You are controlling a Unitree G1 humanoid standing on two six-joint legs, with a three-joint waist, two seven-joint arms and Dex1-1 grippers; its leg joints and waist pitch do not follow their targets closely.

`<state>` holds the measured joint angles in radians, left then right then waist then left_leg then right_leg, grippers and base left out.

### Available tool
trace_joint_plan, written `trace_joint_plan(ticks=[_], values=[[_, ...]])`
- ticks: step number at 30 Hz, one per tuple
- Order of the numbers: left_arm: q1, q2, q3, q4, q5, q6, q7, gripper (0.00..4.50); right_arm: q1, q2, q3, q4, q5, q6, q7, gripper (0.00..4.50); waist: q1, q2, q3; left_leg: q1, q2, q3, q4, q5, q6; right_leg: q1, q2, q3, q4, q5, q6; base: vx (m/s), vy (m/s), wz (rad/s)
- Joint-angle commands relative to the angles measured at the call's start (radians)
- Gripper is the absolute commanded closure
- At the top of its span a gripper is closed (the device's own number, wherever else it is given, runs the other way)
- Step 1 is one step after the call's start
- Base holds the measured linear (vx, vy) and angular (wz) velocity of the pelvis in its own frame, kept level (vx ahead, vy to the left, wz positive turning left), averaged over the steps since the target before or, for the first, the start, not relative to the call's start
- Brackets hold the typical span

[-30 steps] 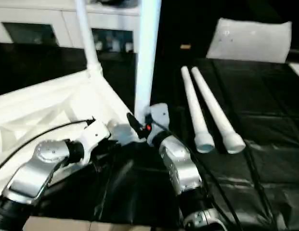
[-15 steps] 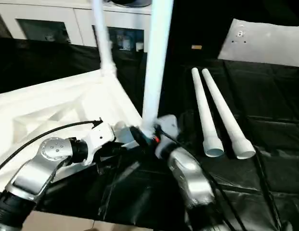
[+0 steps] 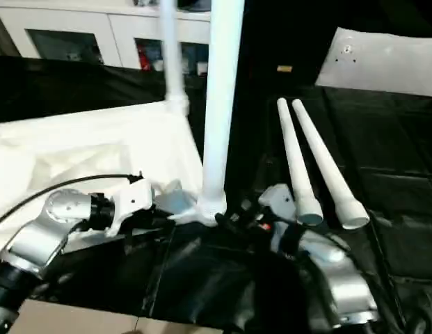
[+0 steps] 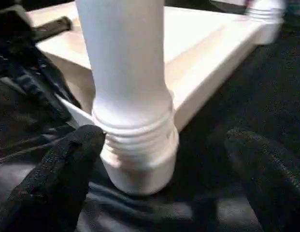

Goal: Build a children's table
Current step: Rotate leg to tighten

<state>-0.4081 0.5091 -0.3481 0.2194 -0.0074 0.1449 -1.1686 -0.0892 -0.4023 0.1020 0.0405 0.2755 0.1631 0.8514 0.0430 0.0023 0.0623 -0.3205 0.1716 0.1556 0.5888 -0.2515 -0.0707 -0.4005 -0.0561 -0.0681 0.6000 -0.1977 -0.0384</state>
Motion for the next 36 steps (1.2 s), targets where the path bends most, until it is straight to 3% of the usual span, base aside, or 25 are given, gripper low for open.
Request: trace_joint_plan(ticks=[1, 9, 10, 12, 17, 27, 36], values=[[-0.029, 0.005, -0.062, 0.02, 0.004, -0.052, -0.082, 4.5, -0.021, -0.041, 0.024, -0.028, 0.016, 0.032, 0.074, 0.03, -0.003, 0.004, -0.061, -0.016, 0.056, -0.009, -0.06, 0.019, 0.122, 0.068, -0.088, 0.062, -0.052, -0.021, -0.268, 0.0, 0.0, 0.0], [-0.082, 0.006, -0.098, 0.094, 0.023, -0.142, -0.164, 4.5, -0.089, -0.071, 0.09, 0.025, -0.021, -0.002, 0.176, 0.03, 0.009, 0.0, -0.059, -0.018, 0.056, -0.008, -0.057, -0.014, 0.086, 0.066, -0.091, 0.063, -0.055, -0.108, -0.241, 0.0, 0.0, 0.0], [-0.092, 0.004, -0.104, 0.11, 0.027, -0.158, -0.177, 4.5, -0.112, -0.07, 0.106, 0.048, -0.022, -0.007, 0.205, 0.29, 0.01, -0.003, -0.061, -0.018, 0.053, -0.007, -0.056, -0.017, 0.084, 0.066, -0.09, 0.063, -0.055, -0.114, -0.24, 0.0, 0.0, 0.0], [-0.095, 0.003, -0.106, 0.114, 0.028, -0.163, -0.18, 4.5, -0.12, -0.07, 0.112, 0.055, -0.018, -0.004, 0.219, 0.37, 0.01, -0.003, -0.061, -0.018, 0.054, -0.008, -0.056, -0.013, 0.08, 0.067, -0.089, 0.063, -0.053, -0.108, -0.242, 0.0, 0.0, 0.0], [-0.109, 0.005, -0.117, 0.142, 0.03, -0.193, -0.202, 4.5, -0.148, -0.08, 0.131, 0.069, 0.006, 0.012, 0.283, 0.81, 0.014, -0.006, -0.066, -0.019, 0.055, -0.008, -0.051, 0.031, 0.098, 0.069, -0.09, 0.062, -0.041, -0.027, -0.255, 0.0, 0.0, 0.0], [-0.104, 0.013, -0.119, 0.162, 0.029, -0.215, -0.212, 4.5, -0.151, -0.085, 0.141, 0.093, 0.01, 0.028, 0.326, 1.66, 0.017, -0.008, -0.067, -0.02, 0.055, -0.007, -0.05, 0.028, 0.094, 0.07, -0.09, 0.061, -0.042, -0.051, -0.25, 0.0, 0.0, 0.0], [-0.09, 0.016, -0.111, 0.158, 0.024, -0.21, -0.209, 4.5, -0.125, -0.077, 0.153, 0.081, 0.01, 0.043, 0.32, 1.8, 0.018, -0.004, -0.063, -0.021, 0.054, -0.008, -0.05, 0.029, 0.094, 0.069, -0.088, 0.061, -0.042, -0.035, -0.253, 0.0, 0.0, 0.0]])
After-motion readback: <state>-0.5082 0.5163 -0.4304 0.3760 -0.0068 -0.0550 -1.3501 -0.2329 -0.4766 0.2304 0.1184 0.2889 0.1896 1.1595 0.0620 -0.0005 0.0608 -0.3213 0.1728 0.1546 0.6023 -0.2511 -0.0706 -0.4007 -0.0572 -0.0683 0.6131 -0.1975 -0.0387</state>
